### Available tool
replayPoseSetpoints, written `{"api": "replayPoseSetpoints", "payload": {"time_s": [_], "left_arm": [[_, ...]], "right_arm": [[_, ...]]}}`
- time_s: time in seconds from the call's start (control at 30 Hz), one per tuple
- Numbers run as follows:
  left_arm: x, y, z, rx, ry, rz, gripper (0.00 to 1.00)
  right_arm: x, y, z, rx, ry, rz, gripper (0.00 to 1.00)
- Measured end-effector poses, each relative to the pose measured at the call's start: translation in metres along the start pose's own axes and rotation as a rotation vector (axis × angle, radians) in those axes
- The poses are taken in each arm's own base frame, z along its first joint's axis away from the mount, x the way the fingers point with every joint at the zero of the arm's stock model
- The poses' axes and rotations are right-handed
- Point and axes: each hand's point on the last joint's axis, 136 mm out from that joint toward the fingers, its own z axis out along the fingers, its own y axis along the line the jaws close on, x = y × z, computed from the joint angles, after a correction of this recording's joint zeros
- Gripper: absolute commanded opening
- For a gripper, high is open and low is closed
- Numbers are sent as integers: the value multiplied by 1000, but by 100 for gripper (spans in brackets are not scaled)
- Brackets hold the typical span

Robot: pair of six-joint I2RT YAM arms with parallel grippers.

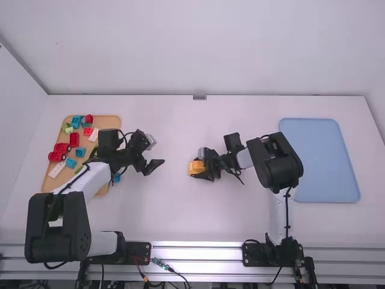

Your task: Assemble lego blocks to make yellow taxi

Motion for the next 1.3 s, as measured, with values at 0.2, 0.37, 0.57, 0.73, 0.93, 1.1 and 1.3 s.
{"api": "replayPoseSetpoints", "payload": {"time_s": [0.2, 0.37, 0.57, 0.73, 0.93, 1.1, 1.3], "left_arm": [[2, 2, 0, -12, 11, 0, 99], [2, 2, 0, -14, 13, 0, 99], [2, 3, 0, -15, 13, 0, 99], [2, 3, 0, -15, 13, 0, 99], [1, 3, 0, -16, 10, 4, 99], [1, 4, 0, -20, 7, 8, 99], [1, 4, 0, -19, 8, 7, 99]], "right_arm": [[0, 0, 0, 11, -11, -23, 33], [-2, -3, 0, 32, -23, -14, 33], [-1, -9, -18, 85, -18, 54, 29], [-29, -40, -72, 288, 11, 53, 27], [-62, -80, -191, 693, 77, 68, 25], [-38, -82, -298, 985, 131, 226, 21], [11, -62, -395, 1233, 168, 403, 23]]}}
